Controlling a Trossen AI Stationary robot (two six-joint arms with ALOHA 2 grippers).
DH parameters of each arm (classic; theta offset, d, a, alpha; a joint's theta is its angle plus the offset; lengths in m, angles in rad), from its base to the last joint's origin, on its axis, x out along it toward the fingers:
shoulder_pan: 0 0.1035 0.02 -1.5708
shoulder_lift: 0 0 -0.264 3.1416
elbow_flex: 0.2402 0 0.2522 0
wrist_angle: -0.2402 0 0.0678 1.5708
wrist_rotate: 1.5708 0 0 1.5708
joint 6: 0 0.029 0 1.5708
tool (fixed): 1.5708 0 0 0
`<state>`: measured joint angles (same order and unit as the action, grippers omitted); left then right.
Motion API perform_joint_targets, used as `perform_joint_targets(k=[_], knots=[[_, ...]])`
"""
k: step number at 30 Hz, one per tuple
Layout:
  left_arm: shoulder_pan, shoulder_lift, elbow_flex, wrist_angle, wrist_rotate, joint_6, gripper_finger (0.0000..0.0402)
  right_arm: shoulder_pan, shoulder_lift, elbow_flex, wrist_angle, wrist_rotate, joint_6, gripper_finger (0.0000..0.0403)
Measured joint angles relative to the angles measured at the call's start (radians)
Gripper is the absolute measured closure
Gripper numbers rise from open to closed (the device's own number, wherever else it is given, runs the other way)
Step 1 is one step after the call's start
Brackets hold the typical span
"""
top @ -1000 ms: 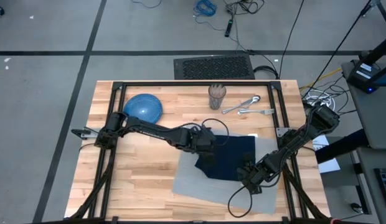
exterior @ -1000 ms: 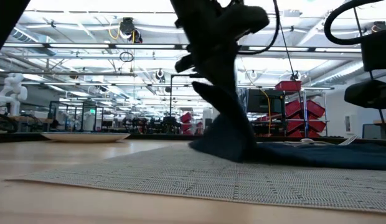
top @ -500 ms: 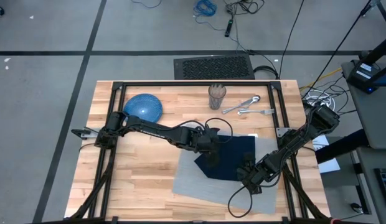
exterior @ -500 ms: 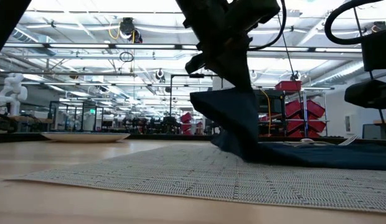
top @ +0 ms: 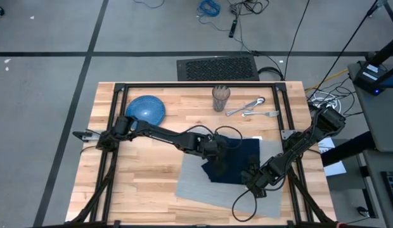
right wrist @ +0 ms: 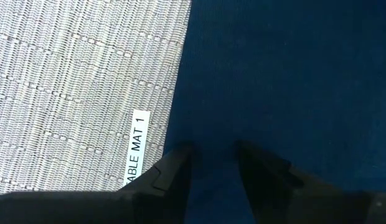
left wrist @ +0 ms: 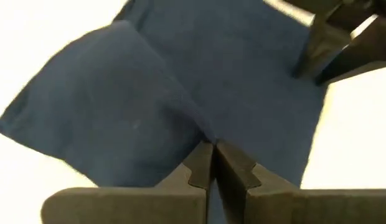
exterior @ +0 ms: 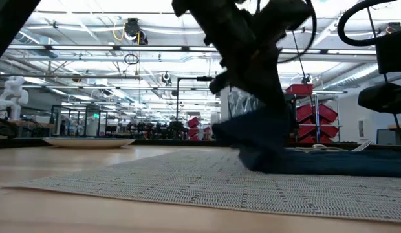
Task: Set table place
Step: Fold the blue napkin
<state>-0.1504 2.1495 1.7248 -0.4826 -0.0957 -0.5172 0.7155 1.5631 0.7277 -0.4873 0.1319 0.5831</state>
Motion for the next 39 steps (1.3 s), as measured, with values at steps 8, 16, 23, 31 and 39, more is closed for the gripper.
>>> perform_joint_targets(k=[8, 16, 23, 31, 39], knots=[[0.0, 0.038, 0.0, 0.062, -0.001, -0.023, 0.0305, 0.0, 0.0, 0.0, 0.0, 0.001, -0.002, 0.0282], [-0.005, 0.03, 0.0, 0.202, 0.045, -0.019, 0.0207, 0.0, 0.0, 0.0, -0.002, 0.001, -0.001, 0.0282], [-0.009, 0.024, 0.0, -0.082, 0.018, -0.026, 0.0197, 0.0, 0.0, 0.0, -0.002, 0.001, 0.005, 0.0282], [-0.024, 0.007, -0.001, -0.168, -0.093, 0.002, 0.0199, 0.0, 0.0, 0.0, -0.001, 0.004, 0.008, 0.0282], [-0.018, 0.006, -0.001, -0.367, -0.213, -0.027, 0.024, 0.0, 0.0, 0.0, 0.001, 0.005, 0.026, 0.0282]])
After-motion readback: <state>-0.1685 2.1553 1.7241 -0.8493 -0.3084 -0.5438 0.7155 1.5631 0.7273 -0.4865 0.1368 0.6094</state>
